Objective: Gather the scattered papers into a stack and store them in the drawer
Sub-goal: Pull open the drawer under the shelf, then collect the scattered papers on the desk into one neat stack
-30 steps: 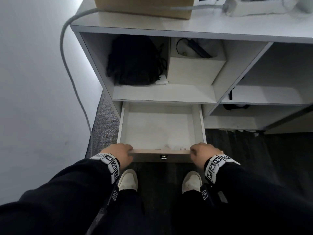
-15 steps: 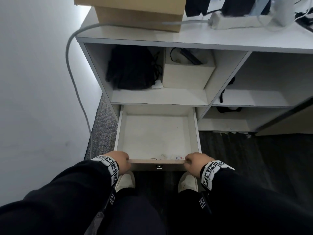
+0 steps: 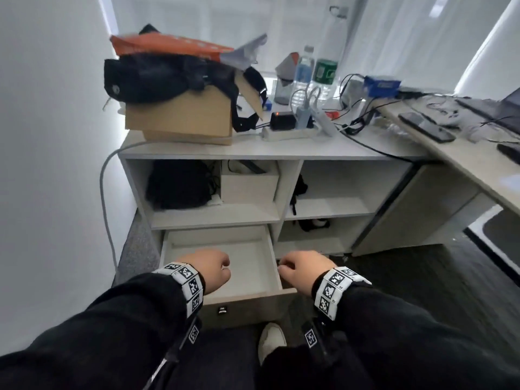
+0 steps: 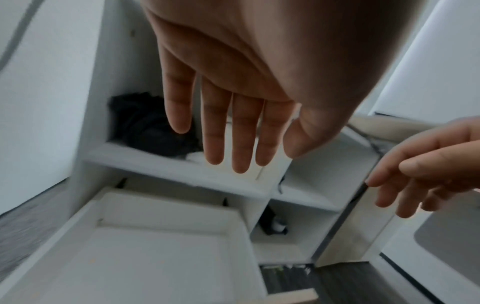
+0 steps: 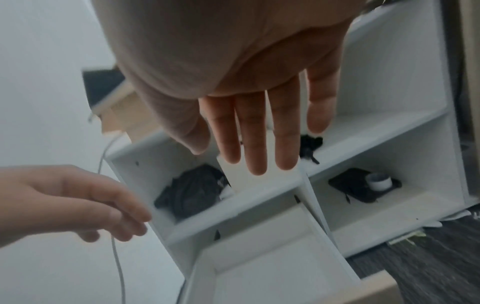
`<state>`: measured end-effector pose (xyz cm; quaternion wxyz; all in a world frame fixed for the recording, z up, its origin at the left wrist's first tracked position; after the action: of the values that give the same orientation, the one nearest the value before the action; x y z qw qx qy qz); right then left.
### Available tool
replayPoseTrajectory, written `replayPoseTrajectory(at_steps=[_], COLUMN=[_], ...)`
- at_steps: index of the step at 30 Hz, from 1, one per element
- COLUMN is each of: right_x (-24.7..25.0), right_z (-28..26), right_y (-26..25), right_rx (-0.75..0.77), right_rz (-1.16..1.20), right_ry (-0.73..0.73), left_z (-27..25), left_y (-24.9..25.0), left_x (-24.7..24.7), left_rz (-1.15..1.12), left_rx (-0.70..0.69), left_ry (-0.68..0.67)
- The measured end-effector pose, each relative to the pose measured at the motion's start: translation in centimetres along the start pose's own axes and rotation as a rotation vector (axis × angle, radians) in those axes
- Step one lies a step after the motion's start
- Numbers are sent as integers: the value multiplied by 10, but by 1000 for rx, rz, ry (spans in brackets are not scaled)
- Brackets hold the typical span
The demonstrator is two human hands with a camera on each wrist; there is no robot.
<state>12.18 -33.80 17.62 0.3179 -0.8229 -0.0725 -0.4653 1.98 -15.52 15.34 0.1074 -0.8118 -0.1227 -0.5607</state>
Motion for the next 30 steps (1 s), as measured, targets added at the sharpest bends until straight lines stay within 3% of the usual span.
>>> replayPoseTrajectory(at_steps=[10, 17, 23, 30], right_x=[158, 232, 225, 176], right_z=[-190, -351, -488, -605], right_y=[68, 175, 290, 367], right_rx=[-1, -139, -411, -804], right_rz=[215, 204, 215, 107], right_ry=[437, 689, 892, 891], left_z=[-93, -146, -196, -247], left_y=[195, 369, 520, 625], left_x=[171, 231, 225, 183], left_rz=[-42, -71, -36, -31], left_rx=[-342, -604, -890, -1156], left_ry=[415, 532, 501, 480])
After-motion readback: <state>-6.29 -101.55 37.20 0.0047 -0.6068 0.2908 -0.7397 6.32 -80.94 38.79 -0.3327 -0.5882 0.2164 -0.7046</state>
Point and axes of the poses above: each hand's wrist, its own z-axis towards the middle knuckle, its own x-axis out of the back of the hand, y = z × x, the point moved 10 cm from there along z, towards the middle knuckle, and after that the axes turned 14 degrees about z, right-handed, at the moved point
